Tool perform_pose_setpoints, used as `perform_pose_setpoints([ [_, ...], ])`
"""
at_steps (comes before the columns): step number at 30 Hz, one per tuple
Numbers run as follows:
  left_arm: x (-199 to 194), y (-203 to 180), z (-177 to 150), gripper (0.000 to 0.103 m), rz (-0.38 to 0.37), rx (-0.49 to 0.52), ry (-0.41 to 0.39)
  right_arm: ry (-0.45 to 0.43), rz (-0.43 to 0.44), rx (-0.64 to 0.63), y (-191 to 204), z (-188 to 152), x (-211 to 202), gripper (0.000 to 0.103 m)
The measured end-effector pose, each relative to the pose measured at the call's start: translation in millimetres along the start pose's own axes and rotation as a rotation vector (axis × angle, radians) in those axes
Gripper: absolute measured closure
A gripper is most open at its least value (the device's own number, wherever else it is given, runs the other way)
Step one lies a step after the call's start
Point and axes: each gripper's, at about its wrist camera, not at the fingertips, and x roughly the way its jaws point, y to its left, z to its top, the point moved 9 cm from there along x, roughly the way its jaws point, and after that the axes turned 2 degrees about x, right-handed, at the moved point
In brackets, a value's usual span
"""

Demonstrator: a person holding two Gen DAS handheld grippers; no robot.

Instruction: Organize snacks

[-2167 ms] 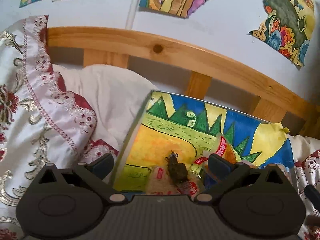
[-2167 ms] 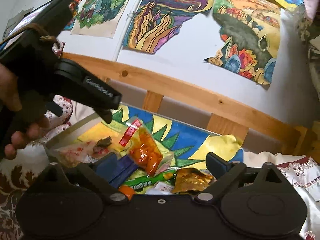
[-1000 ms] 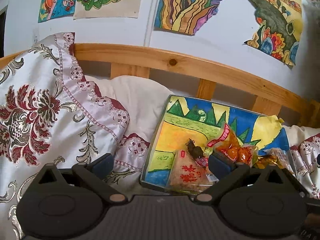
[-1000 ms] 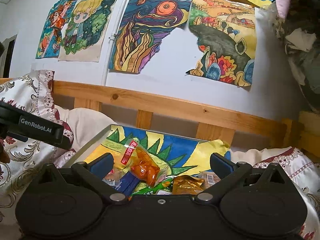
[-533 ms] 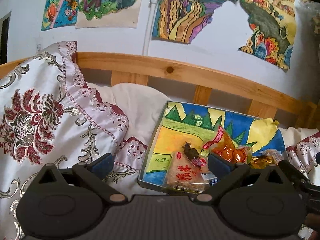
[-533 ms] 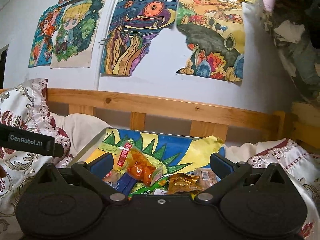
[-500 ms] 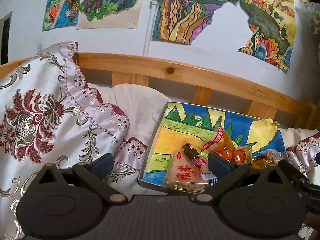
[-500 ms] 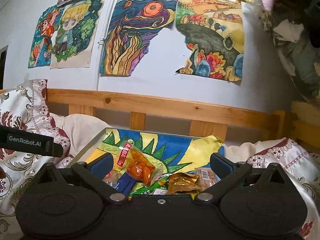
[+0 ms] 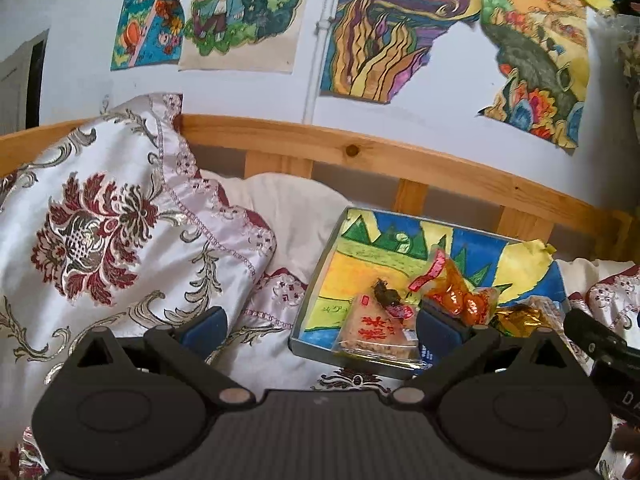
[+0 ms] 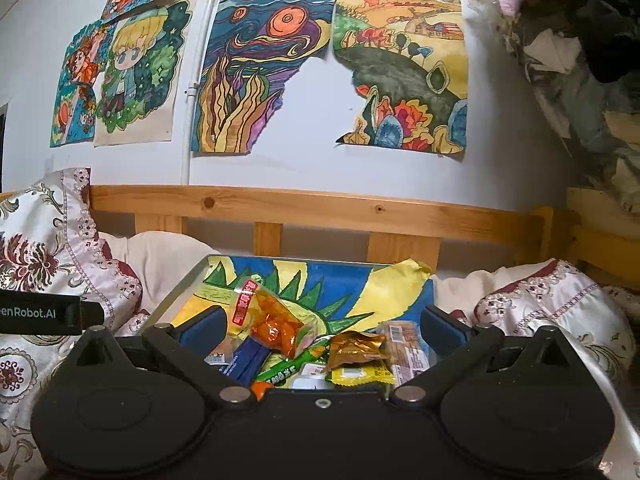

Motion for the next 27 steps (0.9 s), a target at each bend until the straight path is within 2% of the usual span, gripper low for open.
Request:
perform_pose_setpoints([
  [10,-21,-19,-12,0.001,-0.067,0.082,0.013,-0.007,-0.012,0.058,-17,-12,-41,0.001],
  [20,-35,-17,-29,0.001,-0.109,0.1,0.052,-0.008,-0.015,0.092,-21,-23,-81,0.001],
  [27,-42,-8,-34,0.001,-0.128,0.07,0.071,-0.023,-0.021,0.096,-16,-30,-102,0.001],
])
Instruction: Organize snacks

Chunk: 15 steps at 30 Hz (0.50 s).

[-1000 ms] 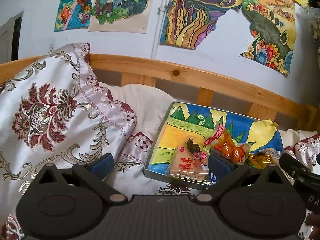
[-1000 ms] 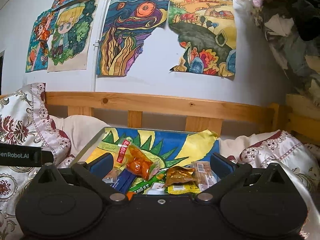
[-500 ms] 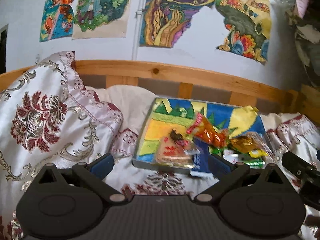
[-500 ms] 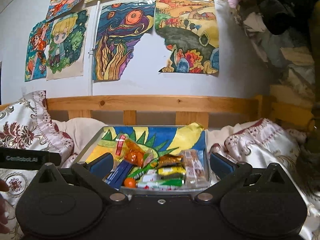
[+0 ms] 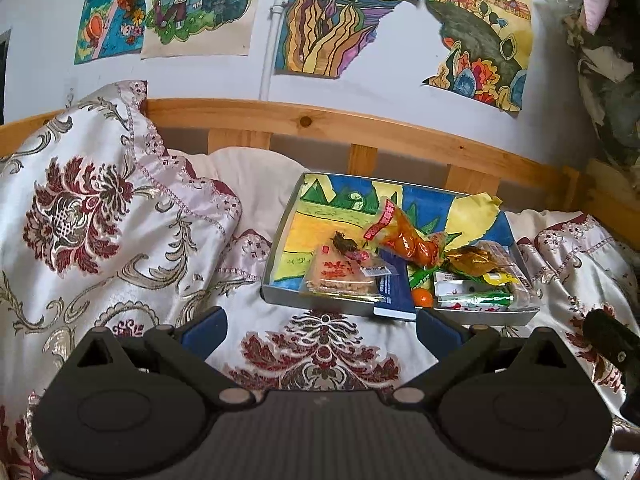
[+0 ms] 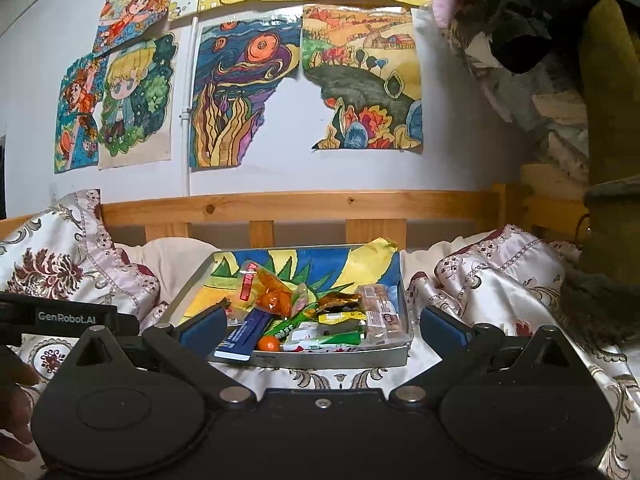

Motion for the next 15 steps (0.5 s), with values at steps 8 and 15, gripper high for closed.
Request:
perform_pose_setpoints([
  [8,-11,9,-4,0.001,-0.02,-0.015,0.0,0.014,0.0,0.02,5,-8,-16,0.001],
  [15,-24,19,-5,0.001,-0.032,-0.018,-0.014,0.023,0.001,0.013,13,-14,-27,0.001],
])
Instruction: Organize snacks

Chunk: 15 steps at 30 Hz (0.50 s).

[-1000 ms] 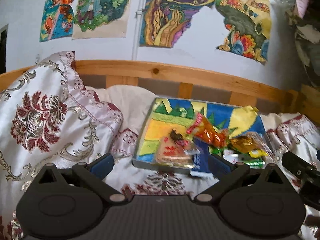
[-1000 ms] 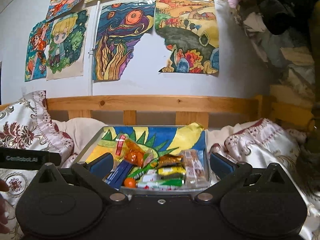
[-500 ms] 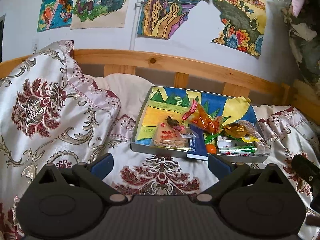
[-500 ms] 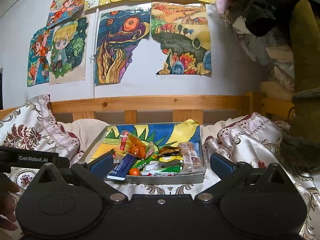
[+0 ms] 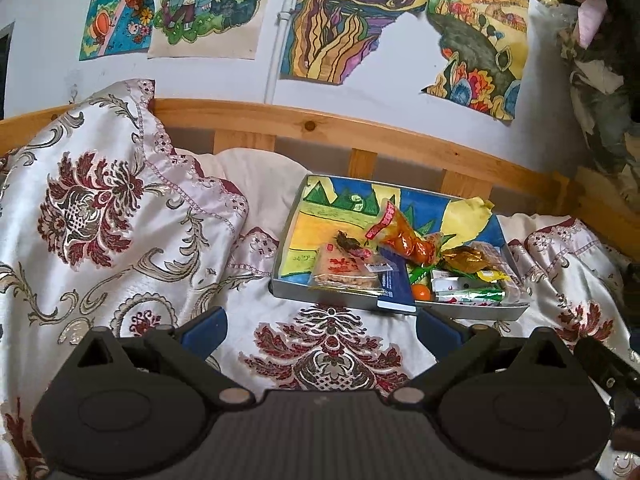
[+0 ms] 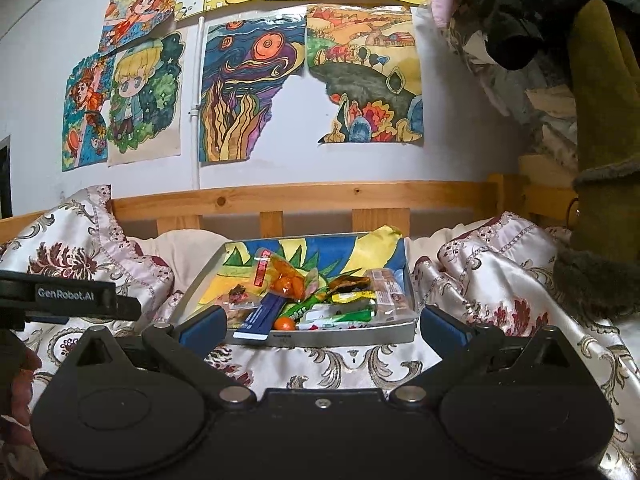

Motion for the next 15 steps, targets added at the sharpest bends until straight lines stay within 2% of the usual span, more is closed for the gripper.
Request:
perform_pose_setpoints([
  [9,-13,13,-7,0.001,-0.007,0.012,0.004,0.02,0.007,0.007,10,-9,-10,0.001],
  [15,-22,20,-6,0.001,-0.009,-0.001,-0.022,0.044,0.027,0.007,16,-13,-13,0.001],
])
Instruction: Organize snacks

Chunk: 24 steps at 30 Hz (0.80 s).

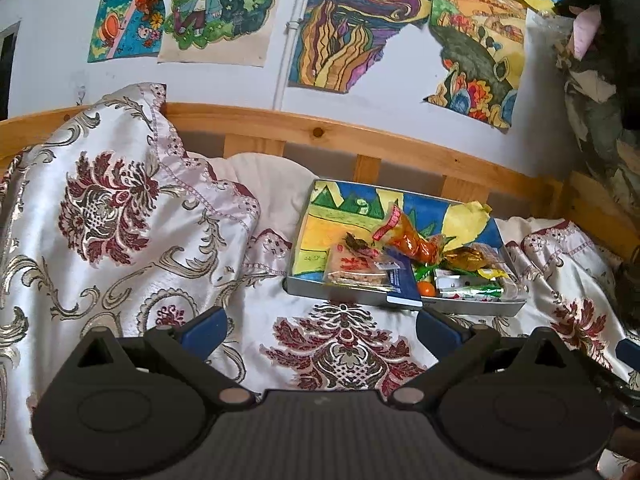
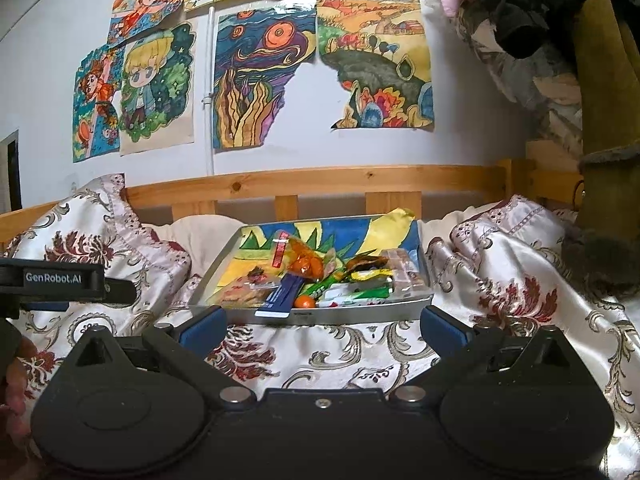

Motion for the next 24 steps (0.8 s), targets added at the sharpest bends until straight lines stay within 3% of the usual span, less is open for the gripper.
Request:
perform_pose_setpoints([
  [12,-4,18,-13,0.001,0.038,0.016,0.033,0.051,-0.061,0.041,-11,-3,2,0.001],
  [24,-1,-4,-23,0.001,-0.009,0.1,0.054,0.099,-0.06,0.021,-10,-11,5,0.001],
])
